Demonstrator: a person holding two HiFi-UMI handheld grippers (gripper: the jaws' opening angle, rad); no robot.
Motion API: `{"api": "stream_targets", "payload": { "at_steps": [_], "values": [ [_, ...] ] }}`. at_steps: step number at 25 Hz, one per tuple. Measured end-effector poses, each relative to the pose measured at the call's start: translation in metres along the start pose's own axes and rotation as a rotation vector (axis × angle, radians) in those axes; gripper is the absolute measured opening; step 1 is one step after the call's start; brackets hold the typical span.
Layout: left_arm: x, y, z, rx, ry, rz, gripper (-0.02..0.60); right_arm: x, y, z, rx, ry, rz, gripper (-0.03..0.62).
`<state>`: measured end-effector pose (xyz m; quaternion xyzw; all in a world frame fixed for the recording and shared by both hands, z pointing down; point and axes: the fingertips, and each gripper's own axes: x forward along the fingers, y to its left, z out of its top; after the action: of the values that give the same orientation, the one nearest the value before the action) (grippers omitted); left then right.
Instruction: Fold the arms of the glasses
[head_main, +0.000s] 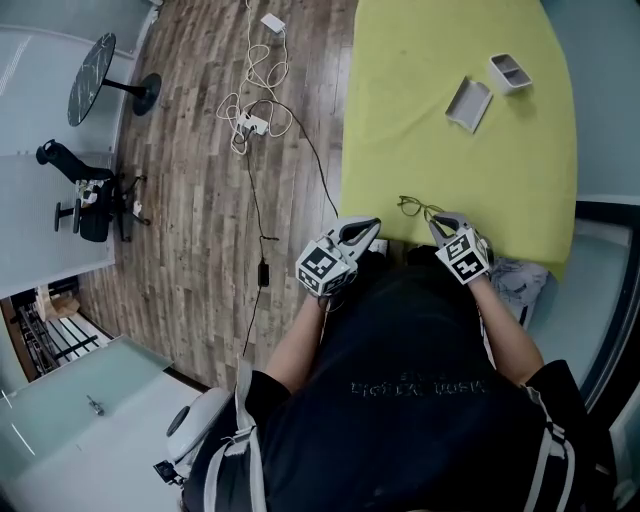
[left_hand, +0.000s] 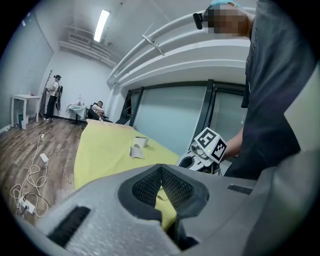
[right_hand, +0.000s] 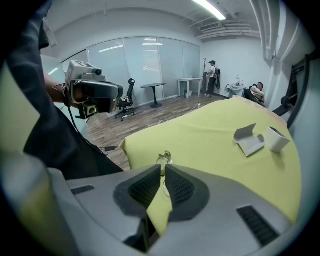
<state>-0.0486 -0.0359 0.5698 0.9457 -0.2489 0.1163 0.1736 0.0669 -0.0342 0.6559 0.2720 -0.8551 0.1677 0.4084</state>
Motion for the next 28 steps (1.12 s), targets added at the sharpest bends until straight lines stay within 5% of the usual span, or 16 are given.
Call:
{"api": "stream_targets", "payload": {
  "at_steps": [28],
  "values": [
    [0.006, 0.008, 0.004, -0.022, 0.014, 0.024, 0.018, 0.049, -0.022, -0.072, 0.028, 0.164, 0.037, 0.046]
  ]
}}
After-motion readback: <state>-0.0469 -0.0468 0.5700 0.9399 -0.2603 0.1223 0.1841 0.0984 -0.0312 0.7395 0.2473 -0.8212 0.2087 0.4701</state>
